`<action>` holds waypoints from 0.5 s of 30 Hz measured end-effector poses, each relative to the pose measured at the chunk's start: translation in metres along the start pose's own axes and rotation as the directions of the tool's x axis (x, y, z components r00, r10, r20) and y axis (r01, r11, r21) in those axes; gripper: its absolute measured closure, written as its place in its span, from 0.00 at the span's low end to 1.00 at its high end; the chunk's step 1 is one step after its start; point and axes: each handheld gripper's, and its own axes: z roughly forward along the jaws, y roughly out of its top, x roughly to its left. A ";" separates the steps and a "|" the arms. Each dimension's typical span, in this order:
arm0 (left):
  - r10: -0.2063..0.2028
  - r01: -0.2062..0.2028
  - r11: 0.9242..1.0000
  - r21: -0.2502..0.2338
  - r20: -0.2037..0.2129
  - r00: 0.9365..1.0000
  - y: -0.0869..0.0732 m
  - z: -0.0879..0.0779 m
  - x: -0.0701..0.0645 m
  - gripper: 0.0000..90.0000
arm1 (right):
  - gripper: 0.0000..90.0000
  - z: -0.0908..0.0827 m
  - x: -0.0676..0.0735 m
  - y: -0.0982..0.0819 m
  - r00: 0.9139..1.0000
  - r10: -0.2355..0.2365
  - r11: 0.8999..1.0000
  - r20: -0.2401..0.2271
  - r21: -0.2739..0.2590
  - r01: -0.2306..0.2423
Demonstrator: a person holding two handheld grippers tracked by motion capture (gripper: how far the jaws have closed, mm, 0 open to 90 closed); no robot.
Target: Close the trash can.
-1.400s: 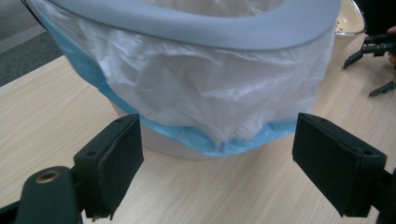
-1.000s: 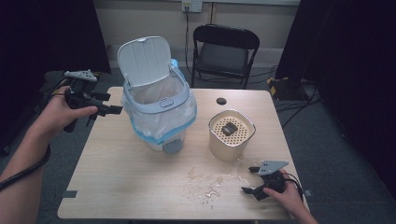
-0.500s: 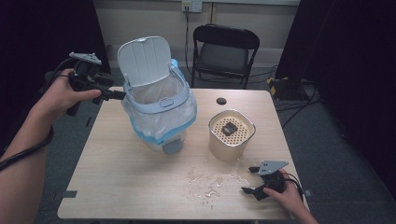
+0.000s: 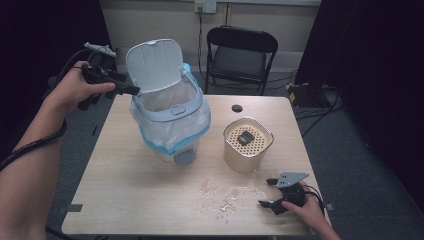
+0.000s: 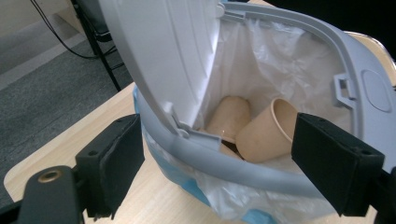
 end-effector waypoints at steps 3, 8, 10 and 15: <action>0.005 -0.005 1.000 0.006 -0.009 1.000 0.004 0.004 0.003 0.18 | 0.15 0.000 0.000 0.000 1.000 0.000 1.000 0.000 0.000 0.000; 0.005 -0.005 1.000 0.003 -0.013 1.000 0.010 0.010 0.008 0.19 | 0.15 0.000 0.000 0.000 1.000 0.000 1.000 0.000 0.000 0.000; 0.014 -0.014 1.000 0.004 -0.017 1.000 0.012 0.013 0.010 0.18 | 0.15 0.000 0.000 0.000 1.000 0.000 1.000 0.000 0.000 0.000; 0.027 -0.027 0.999 -0.030 0.001 1.000 0.018 0.016 0.009 0.19 | 0.15 0.000 0.000 0.000 1.000 0.000 1.000 0.000 0.000 0.000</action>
